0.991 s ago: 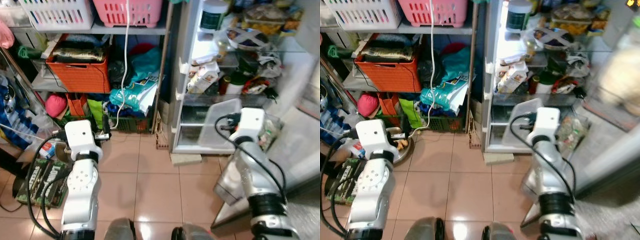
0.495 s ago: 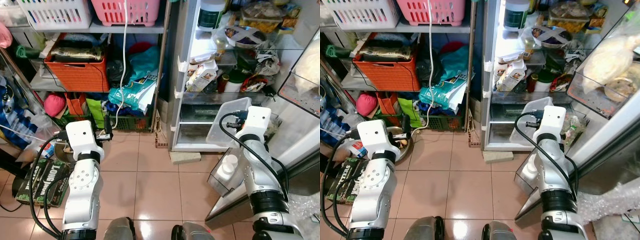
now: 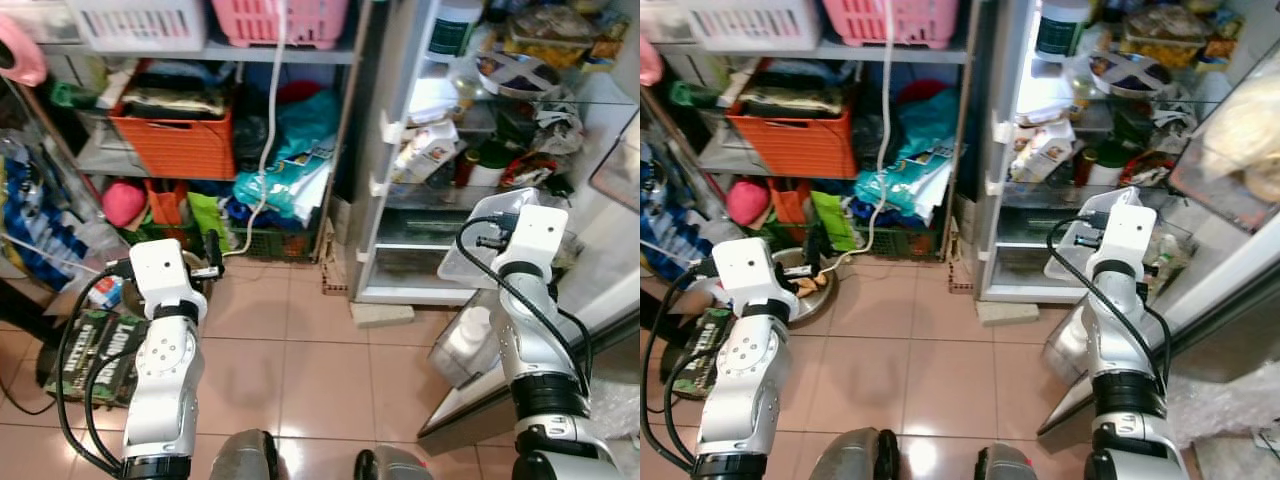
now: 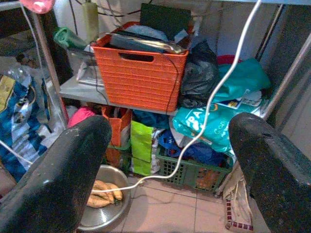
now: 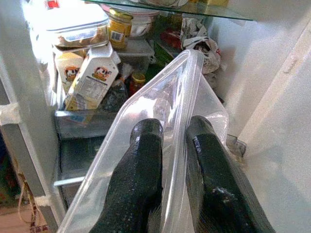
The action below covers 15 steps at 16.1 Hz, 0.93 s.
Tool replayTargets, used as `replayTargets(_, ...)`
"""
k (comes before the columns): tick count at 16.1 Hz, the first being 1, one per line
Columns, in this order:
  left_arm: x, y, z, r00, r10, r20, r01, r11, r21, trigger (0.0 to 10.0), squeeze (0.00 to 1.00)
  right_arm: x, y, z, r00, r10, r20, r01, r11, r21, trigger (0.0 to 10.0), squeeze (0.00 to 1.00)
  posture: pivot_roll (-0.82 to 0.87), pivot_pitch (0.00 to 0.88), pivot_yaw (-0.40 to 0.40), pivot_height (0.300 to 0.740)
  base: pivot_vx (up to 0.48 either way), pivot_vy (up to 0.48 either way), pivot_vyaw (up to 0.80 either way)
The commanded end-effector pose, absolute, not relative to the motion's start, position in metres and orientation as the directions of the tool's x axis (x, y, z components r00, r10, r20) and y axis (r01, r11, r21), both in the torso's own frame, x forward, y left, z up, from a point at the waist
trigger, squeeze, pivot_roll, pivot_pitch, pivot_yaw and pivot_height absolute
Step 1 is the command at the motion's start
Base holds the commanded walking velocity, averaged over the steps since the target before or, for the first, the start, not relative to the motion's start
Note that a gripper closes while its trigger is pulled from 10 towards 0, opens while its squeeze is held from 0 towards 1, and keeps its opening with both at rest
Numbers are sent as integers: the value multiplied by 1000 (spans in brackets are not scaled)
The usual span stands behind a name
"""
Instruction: Restocking fridge
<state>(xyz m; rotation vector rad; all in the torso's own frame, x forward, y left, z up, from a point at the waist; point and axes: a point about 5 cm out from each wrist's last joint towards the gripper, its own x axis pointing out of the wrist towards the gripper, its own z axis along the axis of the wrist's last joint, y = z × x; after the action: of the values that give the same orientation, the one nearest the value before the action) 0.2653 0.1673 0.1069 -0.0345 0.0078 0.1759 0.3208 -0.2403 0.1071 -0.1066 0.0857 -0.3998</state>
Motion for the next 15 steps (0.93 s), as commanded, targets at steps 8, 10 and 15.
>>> replayTargets(8,266,167,106,988,155,-20,-155,988,-25,10000,0,321,-208,109,981,-192,-23,190,980,-64,10000,0,50,95,-5,740,0,170,0)
replayTargets(10,266,166,106,992,127,-11,-128,992,-22,10000,0,316,-200,107,985,-173,-15,172,984,-52,10000,0,48,91,-5,740,0,0,0)
replayTargets(15,267,166,108,995,98,-6,-98,994,-51,10000,0,319,-211,110,973,-231,-16,230,972,-45,10000,0,48,89,-6,740,106,0,0)
